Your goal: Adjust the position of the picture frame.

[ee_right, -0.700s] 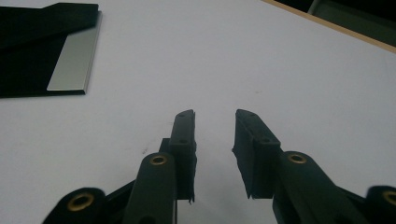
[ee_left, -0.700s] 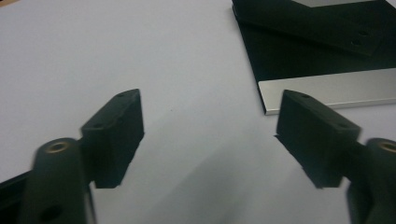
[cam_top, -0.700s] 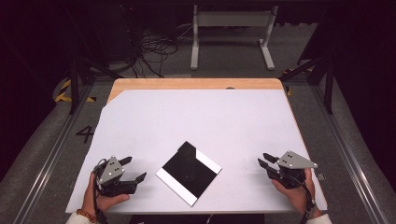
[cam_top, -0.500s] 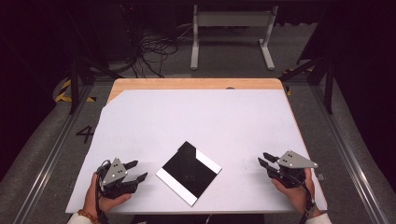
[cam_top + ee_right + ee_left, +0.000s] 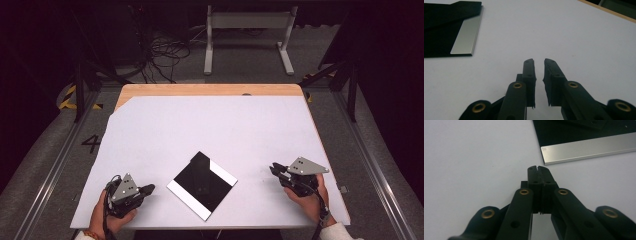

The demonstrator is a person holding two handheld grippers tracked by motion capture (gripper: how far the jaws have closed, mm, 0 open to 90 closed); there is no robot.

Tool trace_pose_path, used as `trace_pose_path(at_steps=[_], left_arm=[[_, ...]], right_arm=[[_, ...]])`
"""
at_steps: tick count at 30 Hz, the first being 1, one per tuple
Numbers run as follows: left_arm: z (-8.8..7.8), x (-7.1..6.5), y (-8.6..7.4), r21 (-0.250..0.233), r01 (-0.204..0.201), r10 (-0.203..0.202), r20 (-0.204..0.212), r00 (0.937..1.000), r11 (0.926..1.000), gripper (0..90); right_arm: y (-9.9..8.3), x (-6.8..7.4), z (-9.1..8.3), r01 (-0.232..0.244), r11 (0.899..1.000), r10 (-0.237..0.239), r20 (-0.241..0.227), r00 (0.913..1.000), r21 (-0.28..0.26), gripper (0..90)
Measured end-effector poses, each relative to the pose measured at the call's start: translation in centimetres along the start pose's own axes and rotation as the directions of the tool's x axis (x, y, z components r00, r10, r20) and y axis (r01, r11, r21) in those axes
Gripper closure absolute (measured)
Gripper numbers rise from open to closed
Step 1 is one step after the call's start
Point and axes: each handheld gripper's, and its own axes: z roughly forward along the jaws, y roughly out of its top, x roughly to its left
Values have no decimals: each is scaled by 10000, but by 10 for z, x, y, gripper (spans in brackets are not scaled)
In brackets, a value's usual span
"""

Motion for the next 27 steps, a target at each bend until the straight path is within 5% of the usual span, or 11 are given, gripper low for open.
trace_pose_path(at_steps=[11, 19, 27], left_arm=[[6, -16, 1, 358, -121, 98, 645, 9979, 9993, 900], [24, -29, 11, 679, -497, 423, 1070, 9934, 9965, 895], [38, -32, 21, 636, -666, 596, 1063, 9926, 9958, 895]], right_arm=[[9, 0, 22, 62, 9997, -51, -533, 9986, 215, 847], [17, 17, 44, 384, 9975, -312, -1184, 9925, 585, 860], [17, 30, 56, 714, 9926, -558, -1537, 9865, 979, 864]])
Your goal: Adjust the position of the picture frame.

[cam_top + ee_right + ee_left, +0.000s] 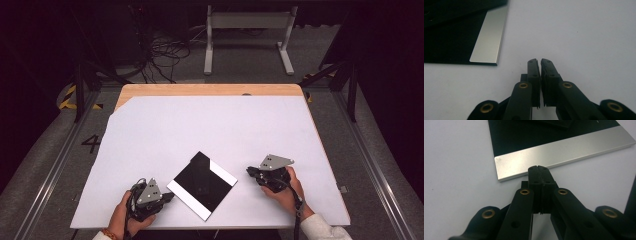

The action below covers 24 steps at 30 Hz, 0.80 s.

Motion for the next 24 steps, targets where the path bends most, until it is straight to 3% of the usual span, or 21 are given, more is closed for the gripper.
trace_pose_path(at_steps=[6, 13, 24], left_arm=[[4, 3, 3, -27, 150, -150, 55, 9999, 9999, 897], [5, 2, 6, 23, -9, 9, -74, 10000, 10000, 898], [12, 9, 13, 89, -140, 141, -99, 9999, 9999, 899]], right_arm=[[0, 2, 1, -8, 10000, 9, -63, 10000, 45, 863], [3, 7, 4, 59, 9999, -52, -491, 9988, 154, 863], [8, 16, 9, 250, 9994, -232, -733, 9970, 242, 864]])
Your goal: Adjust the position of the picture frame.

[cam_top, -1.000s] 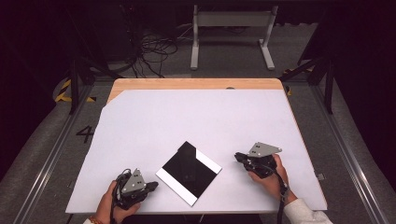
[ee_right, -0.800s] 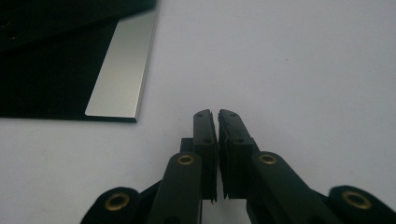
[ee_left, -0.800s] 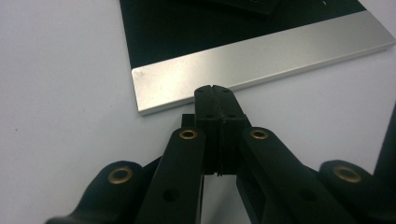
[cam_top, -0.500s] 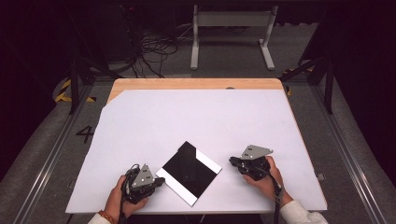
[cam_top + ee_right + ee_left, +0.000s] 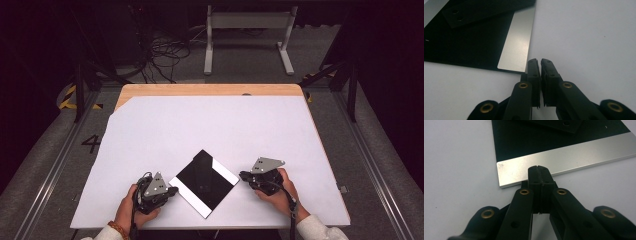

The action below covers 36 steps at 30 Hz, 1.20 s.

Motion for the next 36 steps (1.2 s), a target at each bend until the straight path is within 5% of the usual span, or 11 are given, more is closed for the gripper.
trace_pose_path(at_steps=[18, 36], left_arm=[[11, 11, 12, 64, 26, -26, -74, 10000, 10000, 899], [22, 25, 21, 1, 146, -146, -59, 9999, 9999, 899]], right_arm=[[-1, -2, 0, -71, 10000, 71, 58, 10000, -56, 869], [-3, -5, -4, -199, 9998, 201, -364, 9991, 69, 900]])
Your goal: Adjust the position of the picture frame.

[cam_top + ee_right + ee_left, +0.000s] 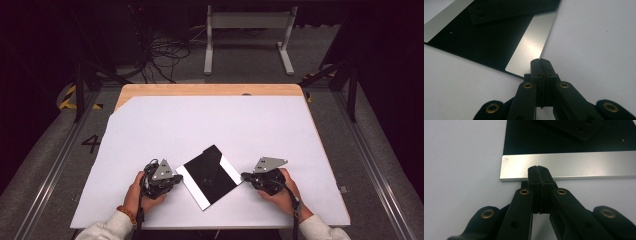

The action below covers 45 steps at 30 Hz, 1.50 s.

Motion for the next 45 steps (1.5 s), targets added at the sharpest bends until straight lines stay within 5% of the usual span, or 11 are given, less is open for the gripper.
trace_pose_path(at_steps=[11, 23, 29, 45], left_arm=[[7, 14, 6, -78, 217, -220, -380, 9990, 9997, 899], [16, 21, 13, -157, 163, -166, -181, 9997, 9997, 899], [20, 28, 18, -181, 277, -274, 143, 9995, 9995, 899], [32, 36, 29, -208, 199, -195, 191, 9996, 9996, 899]], right_arm=[[-3, 4, -4, 91, 9999, -91, -5, 10000, 63, 900], [-8, 9, -10, -56, 10000, 57, -303, 9995, 41, 900], [-10, 19, -14, 11, 9999, -10, -67, 10000, 156, 900], [-15, 32, -20, 131, 9998, -129, -172, 9998, 154, 900]])
